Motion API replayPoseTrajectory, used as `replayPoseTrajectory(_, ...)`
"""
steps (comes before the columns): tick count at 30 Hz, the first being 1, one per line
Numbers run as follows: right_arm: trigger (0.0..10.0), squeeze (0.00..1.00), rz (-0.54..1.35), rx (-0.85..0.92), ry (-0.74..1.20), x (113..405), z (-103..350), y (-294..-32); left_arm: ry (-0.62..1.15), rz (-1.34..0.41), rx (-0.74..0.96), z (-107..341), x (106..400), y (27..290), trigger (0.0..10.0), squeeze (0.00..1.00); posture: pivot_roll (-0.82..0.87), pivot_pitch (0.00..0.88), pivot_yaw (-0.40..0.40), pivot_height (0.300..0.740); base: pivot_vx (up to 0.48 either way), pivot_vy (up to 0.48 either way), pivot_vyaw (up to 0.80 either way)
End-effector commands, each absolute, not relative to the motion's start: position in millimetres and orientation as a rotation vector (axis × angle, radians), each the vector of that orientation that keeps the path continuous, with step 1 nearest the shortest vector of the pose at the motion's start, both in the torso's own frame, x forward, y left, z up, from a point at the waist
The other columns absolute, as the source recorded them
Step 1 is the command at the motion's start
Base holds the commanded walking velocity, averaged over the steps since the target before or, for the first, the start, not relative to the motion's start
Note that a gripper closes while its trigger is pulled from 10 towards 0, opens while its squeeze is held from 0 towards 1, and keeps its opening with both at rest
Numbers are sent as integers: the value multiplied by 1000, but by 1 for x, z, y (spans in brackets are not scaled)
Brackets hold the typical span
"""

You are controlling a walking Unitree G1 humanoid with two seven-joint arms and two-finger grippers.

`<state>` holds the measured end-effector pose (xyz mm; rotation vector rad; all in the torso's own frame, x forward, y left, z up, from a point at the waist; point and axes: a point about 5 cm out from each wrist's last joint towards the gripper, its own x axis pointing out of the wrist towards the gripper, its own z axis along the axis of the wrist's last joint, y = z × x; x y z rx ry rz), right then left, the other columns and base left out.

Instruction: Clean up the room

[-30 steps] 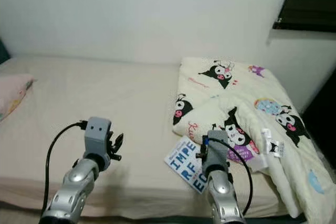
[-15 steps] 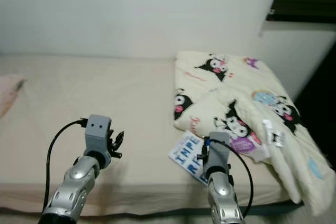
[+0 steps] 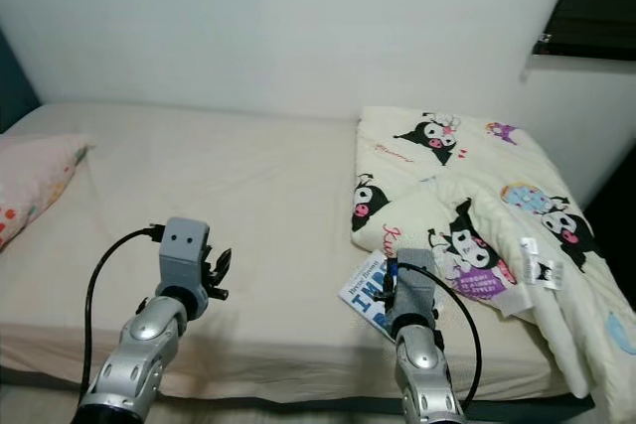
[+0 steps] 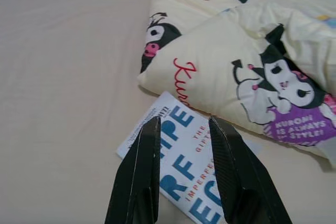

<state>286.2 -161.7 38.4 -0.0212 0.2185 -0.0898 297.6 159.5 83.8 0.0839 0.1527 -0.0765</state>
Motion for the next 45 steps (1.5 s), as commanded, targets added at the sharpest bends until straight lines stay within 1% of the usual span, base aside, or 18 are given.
replayPoseTrajectory(1, 10000, 0, -103, -17, 220, 288, 39, -164, 154, -72, 80, 83, 296, 159, 10000, 0, 89, 14, -51, 740, 0, 0, 0)
replayPoseTrajectory(7, 10000, 0, -110, -8, 222, 289, 40, -165, 147, -70, 73, 83, 296, 158, 10000, 0, 84, 13, -51, 730, 0, 0, 0)
replayPoseTrajectory(13, 10000, 0, -115, -5, 217, 290, 41, -168, 147, -70, 69, 83, 296, 157, 10000, 0, 80, 16, -50, 710, 0, 0, 0)
replayPoseTrajectory(18, 10000, 0, -114, -4, 215, 291, 42, -169, 151, -72, 65, 83, 296, 155, 10000, 0, 79, 18, -50, 685, 0, 0, 0)
replayPoseTrajectory(24, 10000, 0, -112, -3, 215, 291, 42, -170, 152, -74, 64, 83, 296, 154, 10000, 0, 79, 18, -49, 670, 0, 0, 0)
replayPoseTrajectory(29, 10000, 0, -112, -2, 215, 292, 43, -170, 152, -73, 63, 82, 295, 154, 10000, 0, 76, 8, -53, 645, 0, 0, 0)
replayPoseTrajectory(45, 10000, 0, -118, 1, 217, 290, 41, -170, 147, -86, 62, 83, 296, 151, 10000, 0, 75, 0, -49, 591, 0, 0, 0)
